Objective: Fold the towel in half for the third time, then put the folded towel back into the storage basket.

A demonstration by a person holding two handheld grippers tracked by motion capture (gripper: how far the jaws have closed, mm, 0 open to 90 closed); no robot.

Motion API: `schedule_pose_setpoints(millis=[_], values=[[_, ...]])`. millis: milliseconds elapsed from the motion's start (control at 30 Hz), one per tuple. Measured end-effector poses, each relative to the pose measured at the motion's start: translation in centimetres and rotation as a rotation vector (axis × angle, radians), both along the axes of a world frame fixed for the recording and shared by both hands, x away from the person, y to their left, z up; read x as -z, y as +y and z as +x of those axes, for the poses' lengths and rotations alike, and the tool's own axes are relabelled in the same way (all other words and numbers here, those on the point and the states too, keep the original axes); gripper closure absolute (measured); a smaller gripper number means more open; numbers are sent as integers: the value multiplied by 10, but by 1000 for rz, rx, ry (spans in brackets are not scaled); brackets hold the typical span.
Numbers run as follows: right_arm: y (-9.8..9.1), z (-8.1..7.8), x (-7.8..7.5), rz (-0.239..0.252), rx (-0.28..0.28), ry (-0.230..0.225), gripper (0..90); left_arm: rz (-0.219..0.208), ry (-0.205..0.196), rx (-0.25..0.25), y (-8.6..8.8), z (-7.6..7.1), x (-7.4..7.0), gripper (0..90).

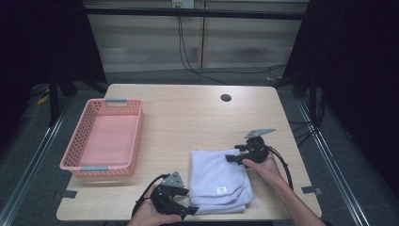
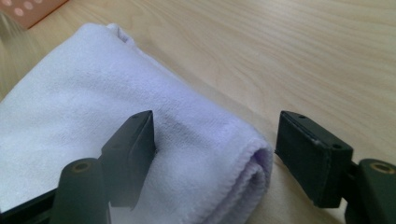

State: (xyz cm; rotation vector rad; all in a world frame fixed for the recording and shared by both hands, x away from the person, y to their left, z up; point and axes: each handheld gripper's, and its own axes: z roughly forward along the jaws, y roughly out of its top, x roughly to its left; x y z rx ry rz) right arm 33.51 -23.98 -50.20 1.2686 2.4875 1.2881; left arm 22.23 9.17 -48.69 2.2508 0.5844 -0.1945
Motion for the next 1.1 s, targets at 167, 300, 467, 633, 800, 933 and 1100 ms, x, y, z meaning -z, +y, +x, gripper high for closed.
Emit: schedule_pose_setpoints(millis=[167, 300, 467, 633, 800, 933, 1100], values=[[3, 1, 3, -1, -50, 32, 275, 28, 7, -7, -10, -1, 4, 201], [5, -2, 2, -15, -67, 27, 273, 45, -15, -8, -14, -6, 6, 167], [12, -7, 0, -72, -93, 0, 401, 90, -61, -2, -21, -9, 4, 199], [13, -7, -1, -71, -104, 12, 519, 125, -108, 8, -22, -8, 2, 394], [13, -8, -3, -65, -121, 17, 631, 156, -164, 13, -21, -7, 1, 600], [10, -5, -3, -32, -111, 45, 709, 116, -86, 15, -15, 4, 2, 683], [7, -2, -5, -5, -107, 61, 738, 99, -45, 11, -13, 8, 1, 691]])
